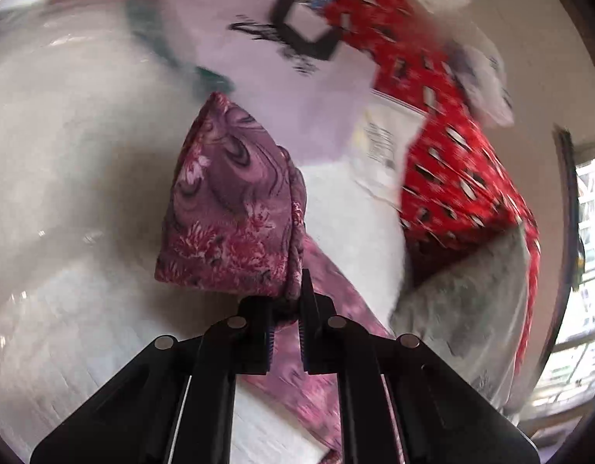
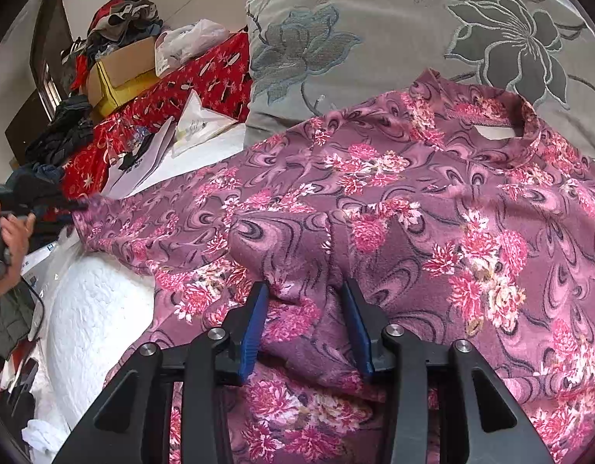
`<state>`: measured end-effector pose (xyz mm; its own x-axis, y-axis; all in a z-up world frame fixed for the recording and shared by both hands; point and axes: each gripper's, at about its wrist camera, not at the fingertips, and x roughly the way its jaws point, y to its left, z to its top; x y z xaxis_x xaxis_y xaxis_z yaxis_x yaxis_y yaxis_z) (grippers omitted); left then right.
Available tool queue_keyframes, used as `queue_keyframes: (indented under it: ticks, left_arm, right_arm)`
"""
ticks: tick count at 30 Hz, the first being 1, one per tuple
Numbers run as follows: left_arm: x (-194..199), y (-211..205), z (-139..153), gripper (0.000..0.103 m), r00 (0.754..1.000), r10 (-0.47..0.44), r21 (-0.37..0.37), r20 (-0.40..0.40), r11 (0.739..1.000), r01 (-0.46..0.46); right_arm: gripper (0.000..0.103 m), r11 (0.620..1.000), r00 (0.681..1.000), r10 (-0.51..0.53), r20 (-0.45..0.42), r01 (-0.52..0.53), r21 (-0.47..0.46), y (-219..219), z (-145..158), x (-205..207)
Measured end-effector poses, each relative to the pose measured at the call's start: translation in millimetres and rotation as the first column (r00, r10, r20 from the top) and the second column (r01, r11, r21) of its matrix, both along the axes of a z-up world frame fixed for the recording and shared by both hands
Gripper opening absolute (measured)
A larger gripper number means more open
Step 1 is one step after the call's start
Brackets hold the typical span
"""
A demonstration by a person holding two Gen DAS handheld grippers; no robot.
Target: Fold small clothes
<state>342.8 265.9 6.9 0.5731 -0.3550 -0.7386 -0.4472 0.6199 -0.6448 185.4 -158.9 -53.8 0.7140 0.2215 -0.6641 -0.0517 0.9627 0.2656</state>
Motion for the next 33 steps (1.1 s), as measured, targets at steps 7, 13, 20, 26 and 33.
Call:
queue_keyframes:
  ticks: [7,13,20,26,33]
  left_arm:
    - [-9,-53,47,0.008,0.992,-0.102,0.042,0.072,0.994,0.099]
    - [-20,-96,67,0.008,0.982,-0.166,0.058,0.092,0.985,0.161]
    - [-34,-155,81,0.008,0.964,-0.249,0.074,0.096,0.967,0.243]
    - [-45,-203,91,0.008,0.944,-0.318,0.098,0.091,0.946,0.309]
    - [-60,-260,100,0.008,0.913,-0.398,0.116,0.092,0.915,0.387]
  right_arm:
    - [0.042,0.997,0.999,0.007,-0.051,-0.01,-0.076,3,18,-1]
    - [0.044,0.985,0.996,-0.084,-0.015,0.081,-0.151,-45,35,-21]
    - [0.045,0.93,0.971,-0.239,0.002,0.23,-0.287,-127,33,-50]
    - [0.061,0.93,0.946,-0.322,-0.035,0.309,-0.199,-179,-3,-77]
    - [0.065,0.931,0.948,-0.318,-0.006,0.311,-0.192,-177,-5,-83]
